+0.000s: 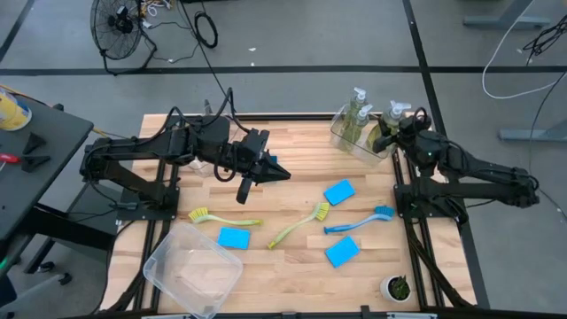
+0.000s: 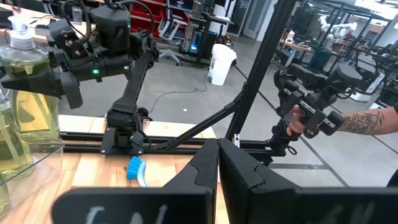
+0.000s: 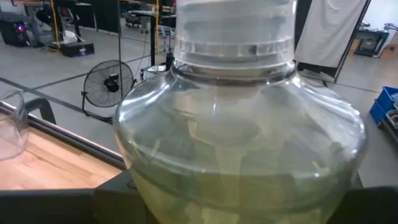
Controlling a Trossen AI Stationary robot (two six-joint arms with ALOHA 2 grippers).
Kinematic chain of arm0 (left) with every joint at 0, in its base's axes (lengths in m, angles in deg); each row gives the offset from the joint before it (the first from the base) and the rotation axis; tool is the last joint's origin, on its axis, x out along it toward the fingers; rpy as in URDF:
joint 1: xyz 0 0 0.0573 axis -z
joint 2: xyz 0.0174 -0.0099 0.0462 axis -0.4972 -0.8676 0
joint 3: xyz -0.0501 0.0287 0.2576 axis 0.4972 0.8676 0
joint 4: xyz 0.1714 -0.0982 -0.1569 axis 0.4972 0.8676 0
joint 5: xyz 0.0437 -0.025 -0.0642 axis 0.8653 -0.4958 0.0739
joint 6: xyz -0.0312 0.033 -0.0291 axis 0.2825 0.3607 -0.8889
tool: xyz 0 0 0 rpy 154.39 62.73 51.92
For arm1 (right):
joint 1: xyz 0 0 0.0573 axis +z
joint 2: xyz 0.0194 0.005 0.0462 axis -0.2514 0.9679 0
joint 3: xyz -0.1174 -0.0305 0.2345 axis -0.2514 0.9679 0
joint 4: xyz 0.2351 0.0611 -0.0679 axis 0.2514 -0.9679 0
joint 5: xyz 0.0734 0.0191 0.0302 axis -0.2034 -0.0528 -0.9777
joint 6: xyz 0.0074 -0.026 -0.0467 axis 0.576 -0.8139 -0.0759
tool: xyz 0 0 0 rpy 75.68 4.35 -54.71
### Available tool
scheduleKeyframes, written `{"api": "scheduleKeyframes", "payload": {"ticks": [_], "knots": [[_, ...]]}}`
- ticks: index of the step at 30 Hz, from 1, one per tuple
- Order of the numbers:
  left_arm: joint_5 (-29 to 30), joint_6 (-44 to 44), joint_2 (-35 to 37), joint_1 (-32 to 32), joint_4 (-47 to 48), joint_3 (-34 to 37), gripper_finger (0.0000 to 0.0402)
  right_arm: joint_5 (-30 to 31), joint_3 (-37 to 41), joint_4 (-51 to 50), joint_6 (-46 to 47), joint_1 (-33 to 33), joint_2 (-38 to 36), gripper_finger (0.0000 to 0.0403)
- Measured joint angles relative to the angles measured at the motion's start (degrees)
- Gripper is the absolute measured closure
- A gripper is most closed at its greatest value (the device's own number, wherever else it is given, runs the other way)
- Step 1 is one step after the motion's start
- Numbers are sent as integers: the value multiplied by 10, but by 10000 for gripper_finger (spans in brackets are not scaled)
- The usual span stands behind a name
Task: Pick & Place Kitchen Sink Supplies
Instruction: Put the yellow dish soap bottle into the right transparent bin
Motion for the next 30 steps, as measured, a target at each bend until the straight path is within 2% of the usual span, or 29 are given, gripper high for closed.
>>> {"api": "scheduleKeyframes", "payload": {"ticks": [9, 21, 30], "knots": [[0, 0, 0, 0, 0, 0, 383, -58, 4, 13, -26, -72, 0, 194], [0, -6, 0, 0, 0, 0, 383, -74, 159, 327, -90, -125, -2, 194], [1, -5, 0, 0, 0, 0, 383, -113, 191, 346, -79, -146, 27, 194]]}}
